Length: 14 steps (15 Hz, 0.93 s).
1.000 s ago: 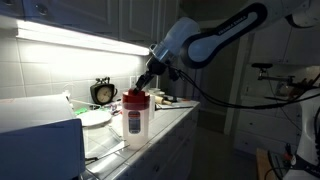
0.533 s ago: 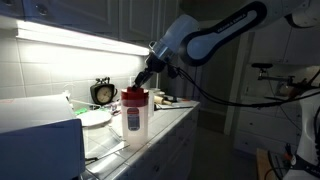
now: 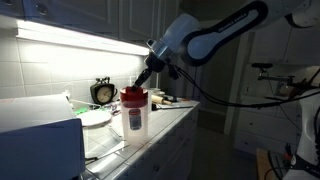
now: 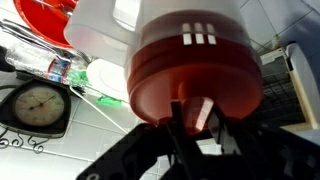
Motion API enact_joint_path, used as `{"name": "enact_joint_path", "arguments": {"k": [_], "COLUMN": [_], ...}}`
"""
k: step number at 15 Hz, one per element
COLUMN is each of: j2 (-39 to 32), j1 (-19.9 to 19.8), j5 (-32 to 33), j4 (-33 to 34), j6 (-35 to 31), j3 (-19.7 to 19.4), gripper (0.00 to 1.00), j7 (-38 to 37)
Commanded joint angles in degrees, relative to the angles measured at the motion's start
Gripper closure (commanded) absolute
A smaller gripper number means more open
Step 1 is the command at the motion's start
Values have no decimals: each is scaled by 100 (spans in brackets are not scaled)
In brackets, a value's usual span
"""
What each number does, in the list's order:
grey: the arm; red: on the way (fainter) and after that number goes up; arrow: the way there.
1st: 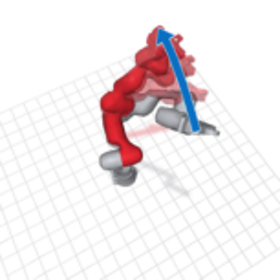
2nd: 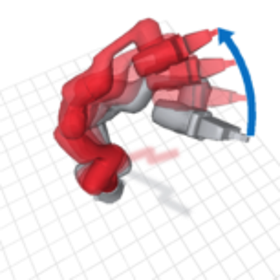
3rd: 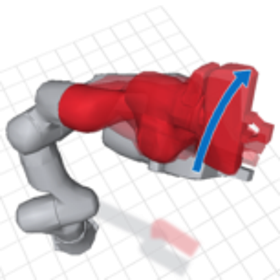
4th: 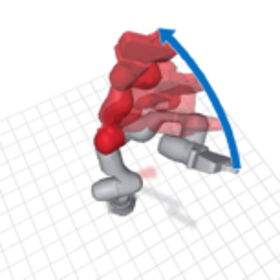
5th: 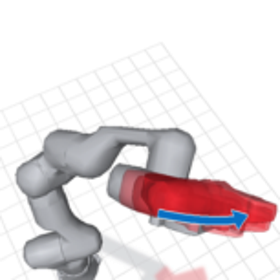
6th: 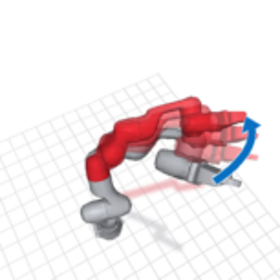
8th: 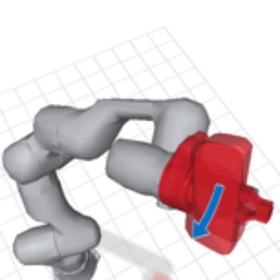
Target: Remove the lid from the jug
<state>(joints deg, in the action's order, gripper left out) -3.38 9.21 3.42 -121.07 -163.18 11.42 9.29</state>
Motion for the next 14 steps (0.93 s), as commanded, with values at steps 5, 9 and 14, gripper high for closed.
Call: {"name": "enact_joint_path", "arguments": {"k": [5,9,14], "j2": [-4,28,121], "j1": [-27,-41,-61], "j5": [-401,-987,-1504], "j4": [73,39,16], "j6": [-83,-76,-69], "j3": [-18,78,106], "gripper": [92,92,92], "j7": [12,562,1370]}}
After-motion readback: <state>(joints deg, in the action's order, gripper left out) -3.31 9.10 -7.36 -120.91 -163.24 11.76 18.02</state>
